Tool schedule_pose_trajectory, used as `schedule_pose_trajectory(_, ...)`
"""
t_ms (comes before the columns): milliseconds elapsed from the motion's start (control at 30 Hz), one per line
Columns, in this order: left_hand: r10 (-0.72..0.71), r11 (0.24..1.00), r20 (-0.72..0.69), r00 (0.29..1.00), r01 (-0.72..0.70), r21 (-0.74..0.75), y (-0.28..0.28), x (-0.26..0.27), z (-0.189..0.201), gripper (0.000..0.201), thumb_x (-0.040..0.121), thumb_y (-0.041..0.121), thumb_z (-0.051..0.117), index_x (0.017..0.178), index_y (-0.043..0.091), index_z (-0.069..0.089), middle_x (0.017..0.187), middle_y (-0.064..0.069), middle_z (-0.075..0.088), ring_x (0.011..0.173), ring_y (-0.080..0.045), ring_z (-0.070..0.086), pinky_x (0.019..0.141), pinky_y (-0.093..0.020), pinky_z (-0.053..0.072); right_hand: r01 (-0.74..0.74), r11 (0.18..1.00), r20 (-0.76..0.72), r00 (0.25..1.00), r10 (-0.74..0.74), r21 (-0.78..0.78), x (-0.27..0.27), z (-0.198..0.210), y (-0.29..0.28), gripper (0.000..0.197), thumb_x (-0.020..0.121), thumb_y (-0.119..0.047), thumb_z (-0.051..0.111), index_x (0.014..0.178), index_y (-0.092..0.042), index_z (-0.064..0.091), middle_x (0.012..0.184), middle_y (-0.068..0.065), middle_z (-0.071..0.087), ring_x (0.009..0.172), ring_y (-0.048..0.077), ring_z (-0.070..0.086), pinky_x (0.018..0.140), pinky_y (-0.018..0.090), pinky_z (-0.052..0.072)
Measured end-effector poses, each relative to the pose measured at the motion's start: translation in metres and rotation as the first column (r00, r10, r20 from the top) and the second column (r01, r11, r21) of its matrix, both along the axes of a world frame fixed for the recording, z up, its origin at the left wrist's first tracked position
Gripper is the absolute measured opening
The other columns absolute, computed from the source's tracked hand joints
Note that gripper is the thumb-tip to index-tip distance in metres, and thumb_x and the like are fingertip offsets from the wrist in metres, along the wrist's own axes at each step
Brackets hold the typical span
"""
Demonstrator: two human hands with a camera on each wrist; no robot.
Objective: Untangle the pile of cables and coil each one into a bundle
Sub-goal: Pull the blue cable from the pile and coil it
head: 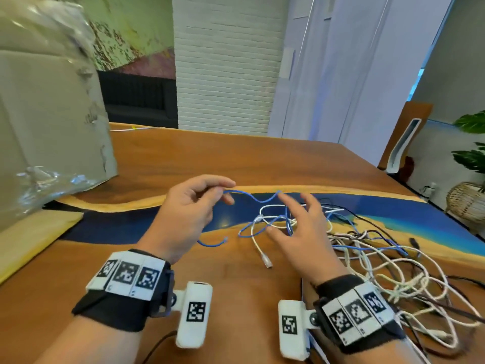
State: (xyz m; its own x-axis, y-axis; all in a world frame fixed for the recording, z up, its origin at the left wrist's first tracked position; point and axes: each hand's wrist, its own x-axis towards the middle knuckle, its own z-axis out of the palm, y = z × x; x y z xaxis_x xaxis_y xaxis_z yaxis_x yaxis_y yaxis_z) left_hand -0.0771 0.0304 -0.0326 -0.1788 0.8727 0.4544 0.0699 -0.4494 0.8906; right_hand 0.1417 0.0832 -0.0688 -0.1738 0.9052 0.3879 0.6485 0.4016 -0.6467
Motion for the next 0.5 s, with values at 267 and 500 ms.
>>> schedule_pose_trajectory(267, -0.134, 0.984, -0.383, 0.914, 0.077, -0.161, -0.029, 0.01, -0.008, 0.015, 0.097, 0.024, 0.066, 0.09, 0.022, 0.079, 0.071, -0.002, 0.071, 0.065, -0.022, 0.058, 0.065, -0.029, 0.048, -0.395, 0.915, -0.287, 0.889, 0.357, -0.085, 0.005, -0.005, -0.027, 0.009, 0.093, -0.019, 0.075, 0.087, -0.018, 0.081, 0.071, 0.011, 0.068, 0.068, 0.011, 0.055, 0.068, 0.031, 0.044)
schedule_pose_trajectory(500, 0.298, 0.954, -0.103, 0.949, -0.294, 0.051, -0.014, -0.025, -0.01, 0.033, 0.088, 0.043, 0.074, 0.066, 0.02, 0.069, 0.053, 0.004, 0.045, 0.058, -0.015, 0.042, 0.062, -0.033, 0.046, -0.132, 0.99, -0.399, 0.911, 0.105, -0.042, 0.031, -0.002, -0.019, 0.006, 0.087, -0.014, 0.08, 0.084, -0.019, 0.081, 0.079, -0.003, 0.076, 0.075, 0.004, 0.068, 0.07, 0.021, 0.053)
